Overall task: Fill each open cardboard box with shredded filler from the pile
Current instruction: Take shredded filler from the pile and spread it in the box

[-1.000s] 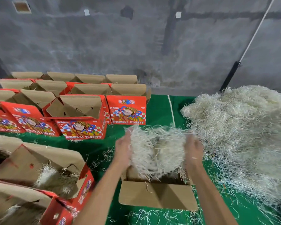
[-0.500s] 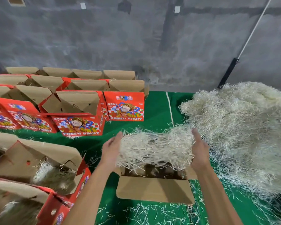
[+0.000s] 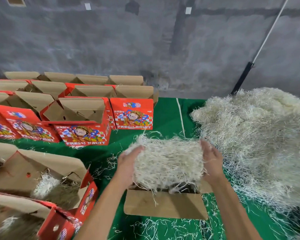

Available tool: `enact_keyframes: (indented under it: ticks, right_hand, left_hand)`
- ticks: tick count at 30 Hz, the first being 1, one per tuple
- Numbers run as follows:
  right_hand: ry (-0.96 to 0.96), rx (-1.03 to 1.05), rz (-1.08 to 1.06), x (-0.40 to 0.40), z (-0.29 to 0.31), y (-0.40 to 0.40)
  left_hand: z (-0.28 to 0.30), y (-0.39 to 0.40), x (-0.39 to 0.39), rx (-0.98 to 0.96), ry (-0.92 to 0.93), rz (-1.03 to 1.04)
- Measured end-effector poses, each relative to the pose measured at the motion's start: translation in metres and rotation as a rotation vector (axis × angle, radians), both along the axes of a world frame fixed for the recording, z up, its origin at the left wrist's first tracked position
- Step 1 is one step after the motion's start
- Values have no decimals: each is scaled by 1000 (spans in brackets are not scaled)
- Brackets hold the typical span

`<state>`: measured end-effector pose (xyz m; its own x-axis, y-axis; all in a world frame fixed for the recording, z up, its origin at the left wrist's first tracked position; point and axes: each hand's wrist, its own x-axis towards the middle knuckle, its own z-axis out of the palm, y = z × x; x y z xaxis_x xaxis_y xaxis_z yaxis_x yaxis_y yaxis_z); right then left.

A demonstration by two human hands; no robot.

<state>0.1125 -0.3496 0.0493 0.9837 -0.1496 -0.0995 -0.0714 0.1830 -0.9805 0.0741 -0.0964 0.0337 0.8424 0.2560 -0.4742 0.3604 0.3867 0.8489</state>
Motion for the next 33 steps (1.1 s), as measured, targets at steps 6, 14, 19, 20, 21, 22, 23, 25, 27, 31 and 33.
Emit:
enact_keyframes:
  ticks: [6,14,19,20,21,22,23,25,27,31,33]
  right_hand:
    - [156,-157,241,-7,-6,18]
    - [133,-281,319,-18,-24,21]
    - [265,-359,272,-6,-27,-10]
    - [293,-446,381,-4,-27,-8]
    - [339,-503,531,-5,-25,-2]
    - [369,-542,689,-5,-25,2]
    - [344,-641,788,-6,-25,5]
    - [111,-1066,672,2,-31,1]
    - [-111,-1293,441,13,-35,-6]
    - [-219,-1167,438,16,-38,3]
    - [-215,-1185,558,16,-47,14]
  left_hand:
    - [5,-14,-5,-158,-56,-261]
    - [-15,-15,-2,128,-9,-153]
    - [-29,19,-5,523,-51,-274]
    - [-32,17,-6,587,-53,-341]
    - [-35,13,-7,659,-58,-386]
    - [-37,8,-6,743,-74,-411]
    - [-39,3,-5,839,-95,-425]
    - [-40,-4,-3,1038,-129,-427]
    - [-39,-8,0,1145,-166,-399]
    - [-45,-14,10,1072,-199,-535]
    - [-54,-22,19,1067,-214,-690]
